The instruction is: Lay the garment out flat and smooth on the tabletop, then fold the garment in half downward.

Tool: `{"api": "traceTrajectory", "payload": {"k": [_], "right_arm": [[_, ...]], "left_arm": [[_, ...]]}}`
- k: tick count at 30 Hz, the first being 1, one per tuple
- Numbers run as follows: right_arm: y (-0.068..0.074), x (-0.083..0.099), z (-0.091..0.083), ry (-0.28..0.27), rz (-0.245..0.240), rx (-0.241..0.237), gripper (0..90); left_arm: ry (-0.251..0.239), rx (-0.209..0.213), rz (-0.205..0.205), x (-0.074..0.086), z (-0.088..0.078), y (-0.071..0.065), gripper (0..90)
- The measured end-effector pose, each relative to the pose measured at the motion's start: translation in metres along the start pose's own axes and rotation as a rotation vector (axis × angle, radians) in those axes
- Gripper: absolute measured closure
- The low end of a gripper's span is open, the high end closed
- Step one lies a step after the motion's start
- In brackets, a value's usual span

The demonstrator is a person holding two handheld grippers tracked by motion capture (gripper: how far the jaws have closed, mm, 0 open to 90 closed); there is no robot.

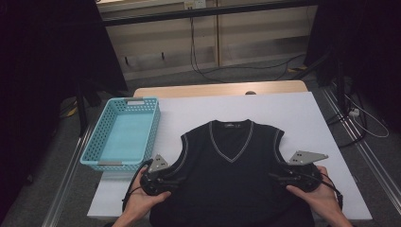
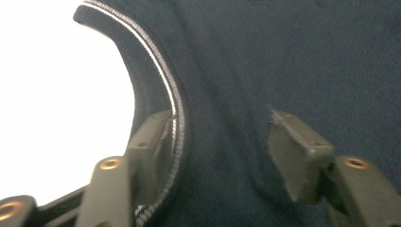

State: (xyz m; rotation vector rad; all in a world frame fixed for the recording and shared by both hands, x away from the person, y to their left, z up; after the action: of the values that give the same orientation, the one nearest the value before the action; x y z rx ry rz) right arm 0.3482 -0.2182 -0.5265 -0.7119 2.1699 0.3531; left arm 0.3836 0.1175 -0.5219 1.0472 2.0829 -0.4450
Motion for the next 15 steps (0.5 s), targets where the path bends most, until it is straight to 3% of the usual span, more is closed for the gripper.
{"api": "traceTrajectory", "payload": {"k": [3, 6, 9, 15], "right_arm": [[-0.001, -0.003, -0.004, -0.027, 0.01, -0.008, 43.5], [-0.003, -0.005, -0.005, -0.039, 0.019, 0.001, 41.3], [-0.006, -0.008, -0.005, -0.049, 0.026, 0.008, 38.5], [-0.01, -0.015, -0.003, -0.055, 0.034, 0.013, 33.9]], "left_arm": [[-0.014, -0.012, -0.01, -0.003, 0.001, 0.002, 29.7], [-0.027, -0.041, 0.015, -0.008, 0.003, 0.004, 21.5], [-0.055, -0.044, 0.007, -0.015, 0.005, 0.006, 12.2], [-0.068, -0.017, -0.009, -0.022, 0.011, 0.008, 9.3]]}}
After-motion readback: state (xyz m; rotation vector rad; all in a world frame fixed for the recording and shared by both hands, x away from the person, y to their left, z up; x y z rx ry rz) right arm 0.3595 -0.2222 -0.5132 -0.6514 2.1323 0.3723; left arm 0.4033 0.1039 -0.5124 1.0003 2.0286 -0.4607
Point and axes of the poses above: each handheld gripper's, and its own axes: z roughly forward along the jaws, x roughly out of its underside, y roughly to its left, the point moved 10 cm from there along z, roughly forward along the jaws, and after that the axes turned 2 degrees about z, right-handed, at the moved point
